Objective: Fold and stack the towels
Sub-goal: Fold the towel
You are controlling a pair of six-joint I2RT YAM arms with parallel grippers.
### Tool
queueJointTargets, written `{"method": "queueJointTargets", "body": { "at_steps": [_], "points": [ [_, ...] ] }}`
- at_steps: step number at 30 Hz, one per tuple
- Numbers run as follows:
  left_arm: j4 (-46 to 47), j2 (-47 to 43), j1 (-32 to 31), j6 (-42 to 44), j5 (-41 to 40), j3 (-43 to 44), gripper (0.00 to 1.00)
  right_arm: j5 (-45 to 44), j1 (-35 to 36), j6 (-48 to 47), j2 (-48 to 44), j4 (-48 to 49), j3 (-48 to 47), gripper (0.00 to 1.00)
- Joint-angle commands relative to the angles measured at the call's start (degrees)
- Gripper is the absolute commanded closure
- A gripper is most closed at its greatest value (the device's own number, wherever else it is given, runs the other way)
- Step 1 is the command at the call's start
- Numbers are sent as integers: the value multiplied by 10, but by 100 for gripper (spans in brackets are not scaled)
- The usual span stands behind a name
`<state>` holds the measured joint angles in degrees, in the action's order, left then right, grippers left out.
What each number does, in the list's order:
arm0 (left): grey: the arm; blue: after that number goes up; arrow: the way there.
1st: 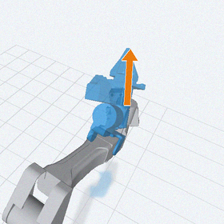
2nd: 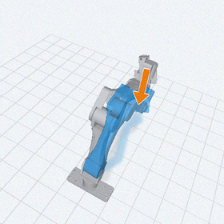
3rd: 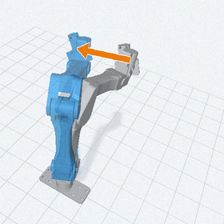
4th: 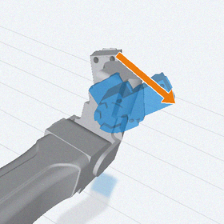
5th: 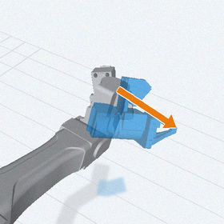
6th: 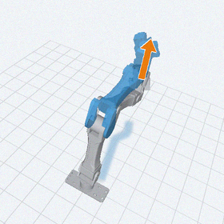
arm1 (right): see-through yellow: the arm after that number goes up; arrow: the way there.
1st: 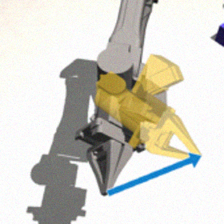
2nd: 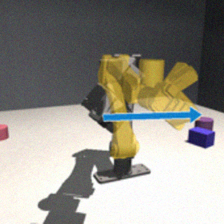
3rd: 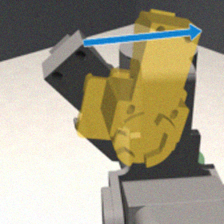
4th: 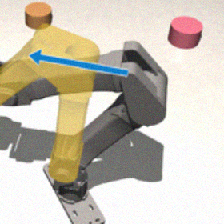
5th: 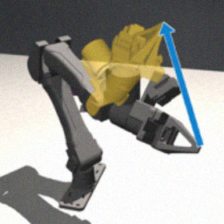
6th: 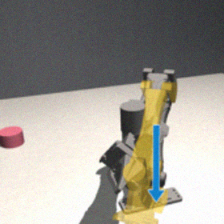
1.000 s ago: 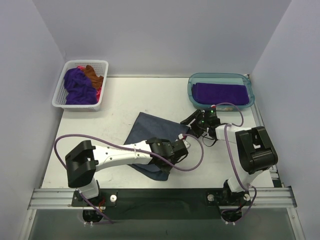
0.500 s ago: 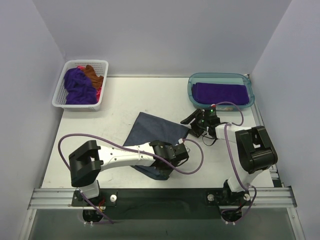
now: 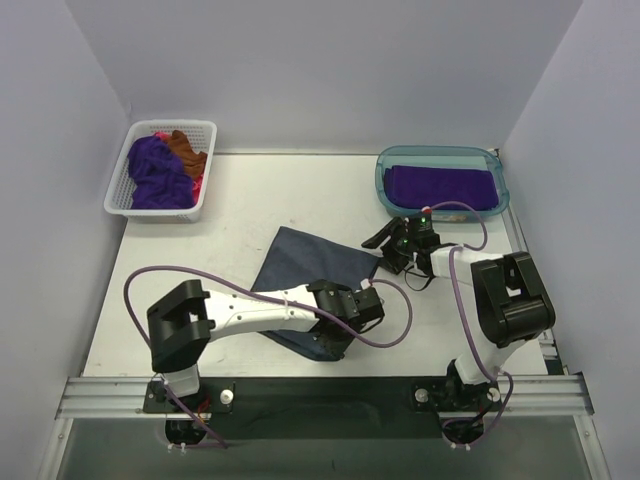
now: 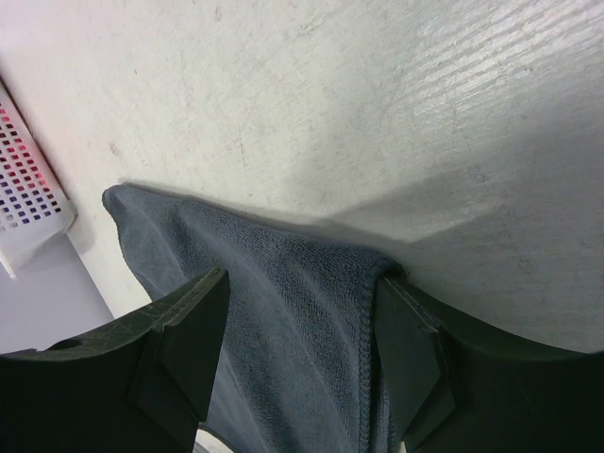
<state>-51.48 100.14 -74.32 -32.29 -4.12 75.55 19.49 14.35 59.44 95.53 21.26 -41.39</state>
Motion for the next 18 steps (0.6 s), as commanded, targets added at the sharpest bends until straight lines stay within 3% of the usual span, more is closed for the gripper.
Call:
{"method": "queueJointTargets", "body": {
  "at_steps": [1, 6, 9, 13, 14, 17, 18],
  "points": [
    [-4, 44, -6, -8, 24, 22, 100, -36, 1, -20, 13, -37, -10, 39],
    [12, 86, -13, -2, 33, 39, 97, -37, 1, -23, 17, -38, -11, 39],
    [23, 88, -15, 1, 36, 47, 88, -37, 0, -25, 19, -38, -12, 39],
    [38, 78, -15, 6, 41, 46, 60, -37, 1, -29, 21, -39, -15, 39],
    [39, 68, -15, 6, 39, 44, 44, -36, 1, -33, 19, -39, -16, 39],
    [41, 38, -14, 3, 28, 45, 17, -38, 1, -41, 11, -52, -25, 39],
    [41, 28, -14, 0, 25, 45, 13, -40, 1, -49, 9, -57, -27, 39]
  ]
}}
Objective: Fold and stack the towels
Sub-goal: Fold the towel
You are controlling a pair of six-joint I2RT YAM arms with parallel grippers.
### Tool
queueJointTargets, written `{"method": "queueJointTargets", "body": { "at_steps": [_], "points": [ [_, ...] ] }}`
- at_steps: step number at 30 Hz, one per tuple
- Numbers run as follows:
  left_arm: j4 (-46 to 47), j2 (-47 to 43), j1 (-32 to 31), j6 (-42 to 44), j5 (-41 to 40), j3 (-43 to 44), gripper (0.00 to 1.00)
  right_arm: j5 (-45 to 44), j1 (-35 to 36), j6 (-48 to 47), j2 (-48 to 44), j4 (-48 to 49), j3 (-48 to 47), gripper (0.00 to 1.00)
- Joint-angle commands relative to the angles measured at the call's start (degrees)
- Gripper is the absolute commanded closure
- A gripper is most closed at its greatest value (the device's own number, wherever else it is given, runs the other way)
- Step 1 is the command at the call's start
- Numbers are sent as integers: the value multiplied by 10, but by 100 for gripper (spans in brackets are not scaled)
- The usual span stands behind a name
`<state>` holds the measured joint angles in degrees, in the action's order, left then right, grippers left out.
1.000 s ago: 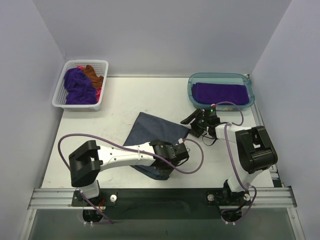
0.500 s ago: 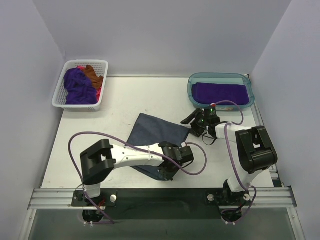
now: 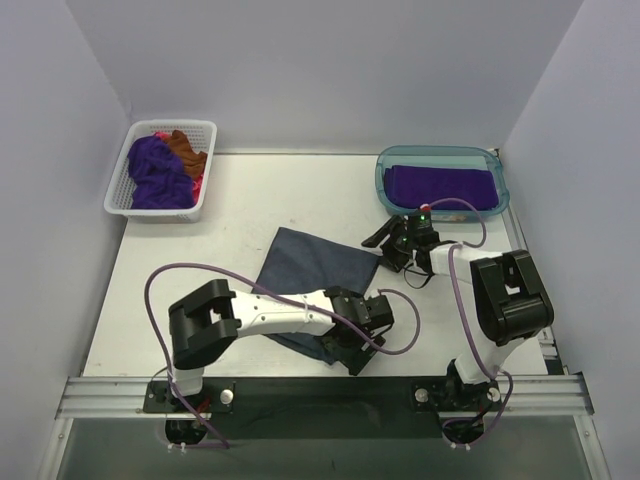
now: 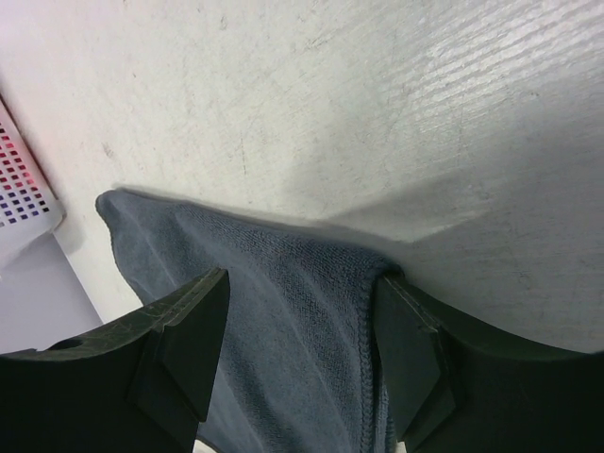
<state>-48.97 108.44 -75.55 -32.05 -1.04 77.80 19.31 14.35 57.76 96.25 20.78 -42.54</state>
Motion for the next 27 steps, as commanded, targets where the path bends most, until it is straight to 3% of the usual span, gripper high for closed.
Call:
{"method": "queueJointTargets", "body": {
  "at_steps": [1, 3, 9, 12, 19, 23, 27],
  "points": [
    [15, -65, 0, -4, -14, 23, 10, -41, 1, -36, -4, -64, -18, 39],
    [15, -99, 4, -13, -24, 19, 5, -45, 1, -46, -9, -78, -28, 39],
    [15, -211, 54, -55, -45, -25, 5, -65, -1, -89, -45, -151, -46, 38],
    [17, -274, 94, -80, -58, -86, 8, -83, -1, -113, -70, -191, -49, 38],
    [35, -404, 295, -118, -72, -264, 22, -123, -1, -187, -129, -328, -88, 38],
    [59, -457, 375, -132, -75, -348, 34, -127, 8, -225, -172, -364, -86, 39],
    [99, -460, 428, -131, -57, -389, 41, -94, 52, -259, -182, -365, -126, 42]
  ]
}}
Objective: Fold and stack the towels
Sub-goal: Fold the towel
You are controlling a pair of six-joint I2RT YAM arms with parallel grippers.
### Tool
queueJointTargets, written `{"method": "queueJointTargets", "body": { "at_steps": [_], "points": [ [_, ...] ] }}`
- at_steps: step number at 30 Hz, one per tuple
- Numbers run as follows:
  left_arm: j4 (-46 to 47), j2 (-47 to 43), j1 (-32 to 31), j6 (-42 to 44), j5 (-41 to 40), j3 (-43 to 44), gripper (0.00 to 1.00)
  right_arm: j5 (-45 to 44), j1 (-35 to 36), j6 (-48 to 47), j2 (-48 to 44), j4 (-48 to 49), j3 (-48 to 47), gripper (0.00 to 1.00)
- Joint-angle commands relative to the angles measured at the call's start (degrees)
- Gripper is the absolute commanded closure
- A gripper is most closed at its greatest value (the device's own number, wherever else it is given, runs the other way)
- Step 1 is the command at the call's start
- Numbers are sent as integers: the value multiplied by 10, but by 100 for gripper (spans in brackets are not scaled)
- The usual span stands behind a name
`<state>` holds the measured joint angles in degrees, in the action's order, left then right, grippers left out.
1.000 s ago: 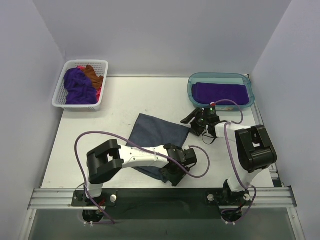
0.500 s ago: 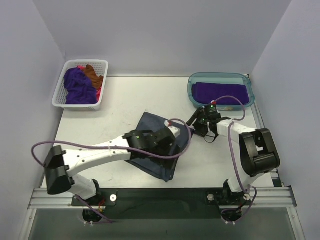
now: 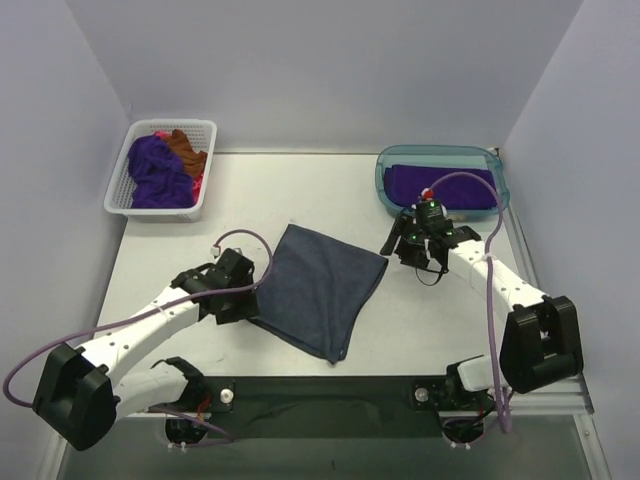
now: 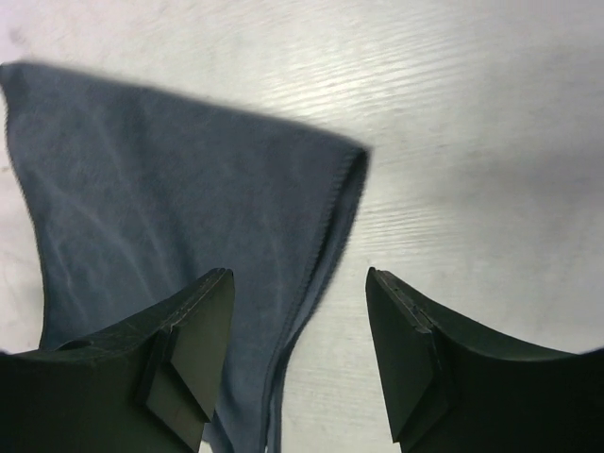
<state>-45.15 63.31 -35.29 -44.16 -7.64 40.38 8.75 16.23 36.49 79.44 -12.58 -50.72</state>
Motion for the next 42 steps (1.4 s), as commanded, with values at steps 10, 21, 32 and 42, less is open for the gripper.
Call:
{"method": "queueJointTargets", "body": {
  "at_steps": [10, 21, 32, 42],
  "points": [
    [108, 61, 44, -5, 16, -3, 61, 25, 139, -49, 93, -27, -148, 43],
    [115, 88, 46, 4, 5, 8, 87, 27, 161, -47, 97, -3, -110, 43],
    [22, -5, 46, -15, 10, 63, 100, 14, 159, -50, 70, -2, -97, 43],
    [-3, -54, 44, -58, 48, 1, 100, 2, 151, -47, 62, 4, -83, 43]
  ]
}}
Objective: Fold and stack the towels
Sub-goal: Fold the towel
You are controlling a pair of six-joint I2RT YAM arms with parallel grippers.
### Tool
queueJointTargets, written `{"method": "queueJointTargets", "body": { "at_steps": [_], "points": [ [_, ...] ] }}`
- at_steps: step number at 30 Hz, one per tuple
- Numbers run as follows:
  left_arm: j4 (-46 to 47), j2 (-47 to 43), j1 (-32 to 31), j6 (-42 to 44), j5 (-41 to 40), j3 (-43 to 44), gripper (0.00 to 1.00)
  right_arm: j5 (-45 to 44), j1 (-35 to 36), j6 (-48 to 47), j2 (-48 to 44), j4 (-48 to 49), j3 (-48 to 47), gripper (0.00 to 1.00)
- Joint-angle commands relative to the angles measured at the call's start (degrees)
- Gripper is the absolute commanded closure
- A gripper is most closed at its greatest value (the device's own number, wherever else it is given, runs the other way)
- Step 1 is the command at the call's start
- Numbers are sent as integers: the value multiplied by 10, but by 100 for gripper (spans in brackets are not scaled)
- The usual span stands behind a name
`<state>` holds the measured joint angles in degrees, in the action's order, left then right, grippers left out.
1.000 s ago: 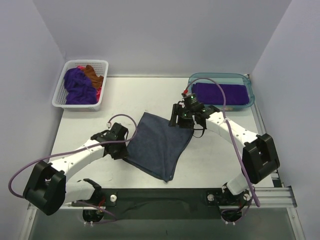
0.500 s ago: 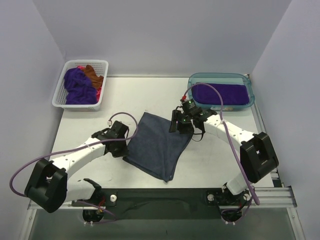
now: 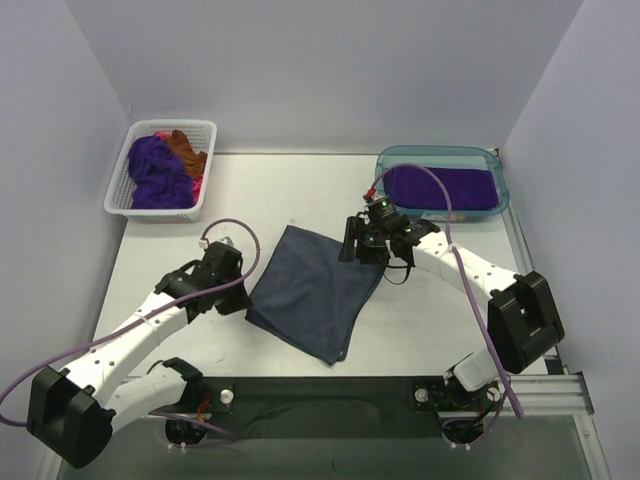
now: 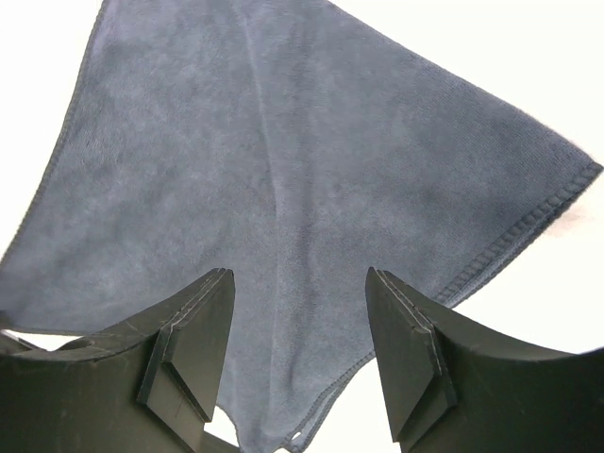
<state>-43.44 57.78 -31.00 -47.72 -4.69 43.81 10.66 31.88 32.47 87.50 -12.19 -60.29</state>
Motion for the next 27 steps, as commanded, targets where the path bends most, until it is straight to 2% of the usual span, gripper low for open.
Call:
{"method": "queueJointTargets", "body": {
  "at_steps": [1, 6, 8, 11, 12, 14, 15, 16, 19, 21, 22, 27],
  "points": [
    [-10, 4, 2, -24, 20, -43, 100, -19, -7, -7, -19, 2, 17, 43],
    [-2, 8, 2, -33, 14, -84, 97, -28, -22, -4, -23, 4, 32, 43],
    [0, 6, 3, -36, 10, -94, 92, -40, -35, -3, -30, 4, 43, 43],
    [-1, -2, 3, -33, -2, -104, 71, -42, -55, -3, -34, 4, 53, 43],
    [-2, -9, 2, -24, -5, -97, 54, -40, -70, -7, -33, 5, 57, 43],
    [-12, -17, 3, -14, -21, -83, 36, -27, -84, -22, -30, 5, 56, 44],
    [-17, -20, 3, 0, -29, -71, 24, -23, -95, -28, -23, 5, 54, 45],
    [-23, -21, 4, 10, -38, -46, 18, -20, -100, -44, -19, 5, 51, 46],
    [-10, 11, 11, 67, -80, 18, 10, -14, -112, -68, 6, 4, 37, 50],
    [6, 59, 23, 121, -87, 47, 10, -12, -115, -76, 27, 4, 28, 52],
    [30, 79, 29, 138, -84, 64, 10, -12, -115, -79, 35, 3, 21, 56],
    [106, 230, 64, 221, -34, 173, 13, -25, -116, -97, 82, 1, -3, 57]
  ]
}}
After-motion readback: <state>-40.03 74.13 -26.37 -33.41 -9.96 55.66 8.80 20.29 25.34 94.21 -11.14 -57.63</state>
